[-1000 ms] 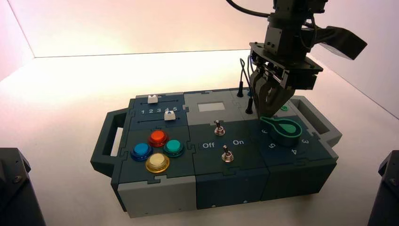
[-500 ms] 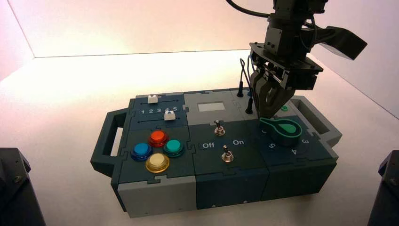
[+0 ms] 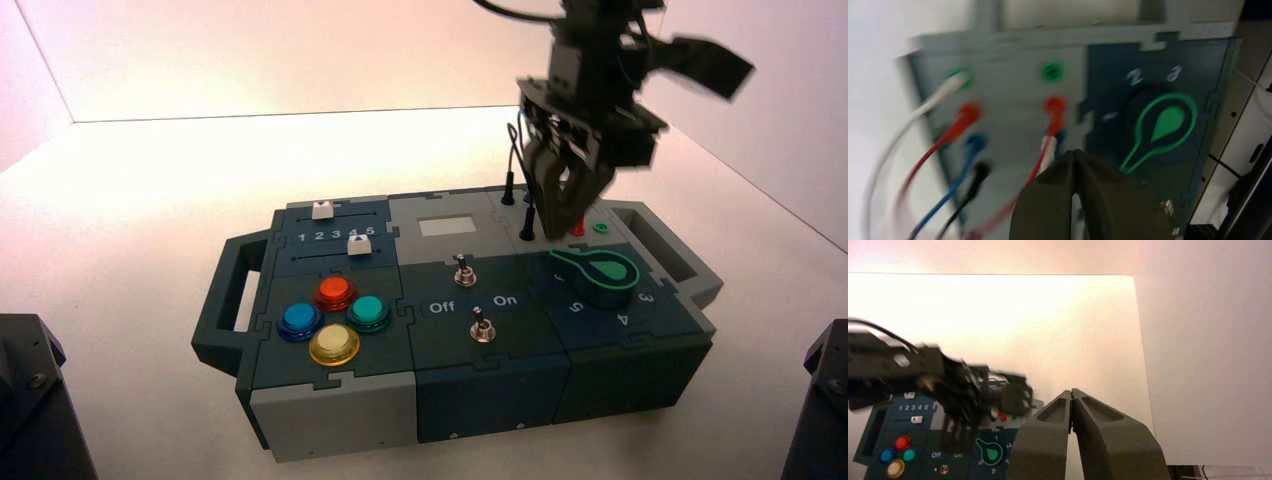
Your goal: Turn the knob to position 6.
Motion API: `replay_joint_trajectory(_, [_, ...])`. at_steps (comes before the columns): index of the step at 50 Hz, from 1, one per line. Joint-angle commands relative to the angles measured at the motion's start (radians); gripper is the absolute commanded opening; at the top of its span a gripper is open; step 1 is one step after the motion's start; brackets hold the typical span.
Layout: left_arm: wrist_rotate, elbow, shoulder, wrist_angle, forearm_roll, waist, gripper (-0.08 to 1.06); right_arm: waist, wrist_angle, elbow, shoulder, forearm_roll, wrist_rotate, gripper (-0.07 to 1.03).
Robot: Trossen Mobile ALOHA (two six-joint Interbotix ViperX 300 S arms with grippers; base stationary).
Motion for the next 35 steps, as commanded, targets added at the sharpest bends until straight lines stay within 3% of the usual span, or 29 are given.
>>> replay_joint_trajectory(1, [0.002,0.008,-0.11,0.003,0.008,0.077,-0.03,-0.006,-0.005,-0.008,0.018,0.005,0.011,-0.02])
replay_joint_trajectory(13, [-0.038,0.091,-0.225,0.015,0.002,0.072,-0.03,-0.005,-0.003,0.015,0.017,0.044,0.005,-0.02])
replay_joint_trajectory(22, [-0.072,0.15,-0.298,0.031,-0.008,0.021,-0.03,-0.005,0.003,0.043,0.002,0.054,-0.009,-0.02])
replay_joint_trajectory(35, [-0.158,0.172,-0.345,0.071,-0.011,-0.055,-0.03,-0.003,0.011,0.077,-0.011,0.097,-0.034,-0.02])
